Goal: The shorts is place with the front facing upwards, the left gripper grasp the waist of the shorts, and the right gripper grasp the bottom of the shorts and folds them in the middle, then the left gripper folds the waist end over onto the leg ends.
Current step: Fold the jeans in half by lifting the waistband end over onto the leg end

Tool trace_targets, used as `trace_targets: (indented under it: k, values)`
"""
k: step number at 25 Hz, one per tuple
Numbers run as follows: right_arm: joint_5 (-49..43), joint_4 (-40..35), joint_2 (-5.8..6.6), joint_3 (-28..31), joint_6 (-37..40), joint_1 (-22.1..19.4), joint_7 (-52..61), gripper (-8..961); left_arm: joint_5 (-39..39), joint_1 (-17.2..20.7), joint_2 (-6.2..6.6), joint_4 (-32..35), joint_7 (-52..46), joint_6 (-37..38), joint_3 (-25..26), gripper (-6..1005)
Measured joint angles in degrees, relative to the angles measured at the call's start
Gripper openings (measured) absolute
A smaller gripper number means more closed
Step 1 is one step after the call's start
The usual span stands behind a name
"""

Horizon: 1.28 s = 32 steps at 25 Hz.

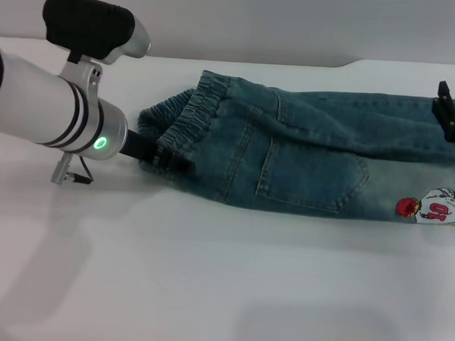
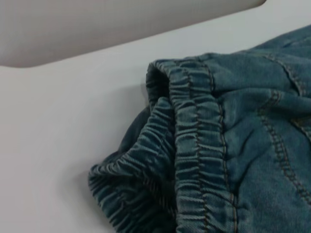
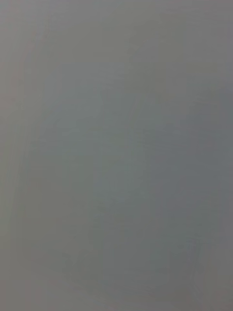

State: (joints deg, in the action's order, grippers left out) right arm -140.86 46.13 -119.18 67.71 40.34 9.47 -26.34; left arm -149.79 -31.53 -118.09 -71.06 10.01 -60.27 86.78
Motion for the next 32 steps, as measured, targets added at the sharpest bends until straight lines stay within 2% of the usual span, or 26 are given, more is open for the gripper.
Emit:
trace_targets:
  k: [32]
  values:
    - [-0.43,0.09,0.13,-1.63,-0.10,-0.33,-0.50,777,-2.04,-1.02,-0.12,3.98,-0.32,2.12,0.31,804]
